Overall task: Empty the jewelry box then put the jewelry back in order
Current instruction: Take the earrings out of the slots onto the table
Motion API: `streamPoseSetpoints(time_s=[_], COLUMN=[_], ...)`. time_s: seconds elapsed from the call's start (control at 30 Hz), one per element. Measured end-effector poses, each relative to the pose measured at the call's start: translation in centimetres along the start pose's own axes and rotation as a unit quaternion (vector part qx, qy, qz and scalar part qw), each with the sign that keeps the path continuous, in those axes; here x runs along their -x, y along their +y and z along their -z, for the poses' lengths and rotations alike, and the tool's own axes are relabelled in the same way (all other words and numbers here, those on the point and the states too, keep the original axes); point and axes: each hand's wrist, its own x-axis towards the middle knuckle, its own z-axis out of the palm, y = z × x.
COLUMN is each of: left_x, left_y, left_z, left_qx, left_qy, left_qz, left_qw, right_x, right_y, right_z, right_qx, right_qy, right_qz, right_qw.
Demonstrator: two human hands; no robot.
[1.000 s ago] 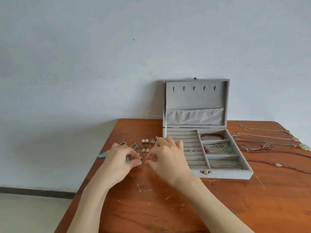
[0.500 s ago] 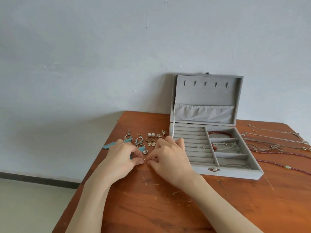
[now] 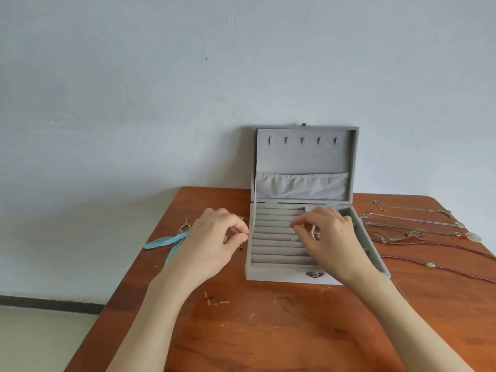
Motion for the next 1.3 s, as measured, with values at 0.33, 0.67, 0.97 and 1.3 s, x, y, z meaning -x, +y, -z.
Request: streamPoseSetpoints(time_s=[0.33, 0.67, 0.97, 1.3], left_x=[-3.0, -3.3, -3.5, -3.4], left_y=[4.5, 4.0, 3.7, 3.5], left_z=[-6.4, -7.1, -6.9, -6.6], left_qx=[-0.09, -0.112, -0.115, -0.077], left_qy=[-0.031, -0.03, -0.046, -0.041], left_qz=[-0.058, -0.056, -0.055, -0.038], left_qw=[0.994, 0.992, 0.991, 0.995], right_x=[1.7, 0.7, 0.2, 0.2], right_y=[1.9, 2.1, 2.3, 2.6], right_z=[0.2, -0.5, -0.6, -0.6], right_qx=[0.099, 0.074, 0.031, 0.028], right_qy=[-0.094, -0.079, -0.097, -0.09], right_qz=[-0.006, -0.05, -0.069, -0.088], right_qw=[0.991, 0.993, 0.992, 0.992])
